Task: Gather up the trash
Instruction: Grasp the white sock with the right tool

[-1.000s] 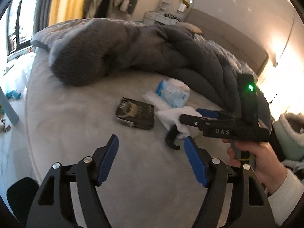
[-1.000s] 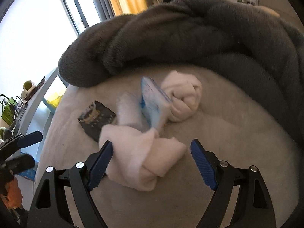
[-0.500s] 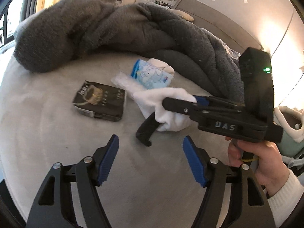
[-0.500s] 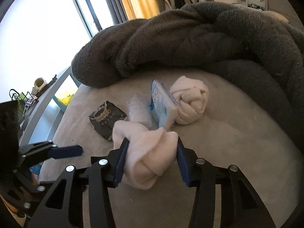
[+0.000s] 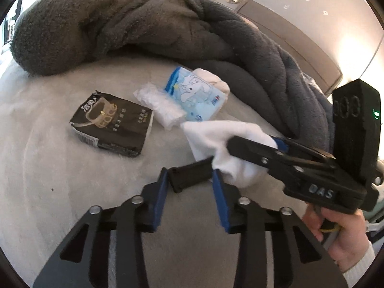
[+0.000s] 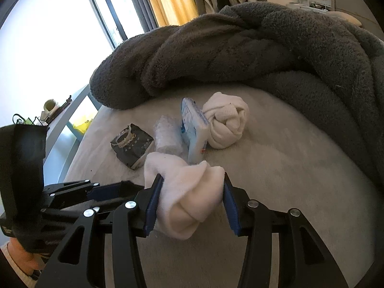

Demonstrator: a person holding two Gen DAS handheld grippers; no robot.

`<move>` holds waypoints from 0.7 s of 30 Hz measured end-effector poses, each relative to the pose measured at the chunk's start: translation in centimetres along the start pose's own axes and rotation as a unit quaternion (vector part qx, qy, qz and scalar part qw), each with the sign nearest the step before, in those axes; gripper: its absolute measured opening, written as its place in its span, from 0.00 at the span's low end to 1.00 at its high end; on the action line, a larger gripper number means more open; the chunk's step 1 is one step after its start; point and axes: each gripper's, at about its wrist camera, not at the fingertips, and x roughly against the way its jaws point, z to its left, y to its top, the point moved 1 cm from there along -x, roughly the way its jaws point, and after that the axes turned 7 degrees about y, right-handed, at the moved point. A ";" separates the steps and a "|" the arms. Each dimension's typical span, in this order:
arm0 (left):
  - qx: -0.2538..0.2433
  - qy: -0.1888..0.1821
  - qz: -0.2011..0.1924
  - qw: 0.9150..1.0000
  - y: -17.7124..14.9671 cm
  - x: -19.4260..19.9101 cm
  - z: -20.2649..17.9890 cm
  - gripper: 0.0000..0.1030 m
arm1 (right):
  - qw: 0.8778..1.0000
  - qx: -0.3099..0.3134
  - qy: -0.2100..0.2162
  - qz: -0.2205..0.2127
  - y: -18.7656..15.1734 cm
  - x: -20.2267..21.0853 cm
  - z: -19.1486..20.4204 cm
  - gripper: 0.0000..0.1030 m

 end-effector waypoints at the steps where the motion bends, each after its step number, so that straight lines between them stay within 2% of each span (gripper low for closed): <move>1: 0.000 0.004 -0.001 1.000 0.1 -0.1 0.0 0.27 | 1.000 0.000 -0.001 -0.001 0.0 0.1 -0.1 0.47; 3: 0.000 0.012 -0.001 1.000 0.1 -0.3 -0.1 0.19 | 1.000 -0.002 -0.004 -0.004 0.0 0.5 -0.2 0.47; 4: -0.002 0.017 -0.002 1.000 0.1 -0.4 -0.2 0.12 | 1.000 -0.004 -0.004 -0.007 0.0 0.8 -0.3 0.47; 5: -0.003 0.020 -0.004 1.000 0.1 -0.3 -0.2 0.10 | 1.000 -0.005 -0.004 -0.009 0.1 0.9 -0.4 0.47; 12: -0.015 0.044 -0.030 0.998 0.0 1.0 -0.2 0.09 | 1.000 0.000 -0.015 -0.024 0.8 2.1 0.2 0.44; 21: -0.011 0.072 -0.057 0.996 0.1 3.7 1.9 0.09 | 1.000 0.008 -0.011 -0.025 1.7 1.7 2.8 0.41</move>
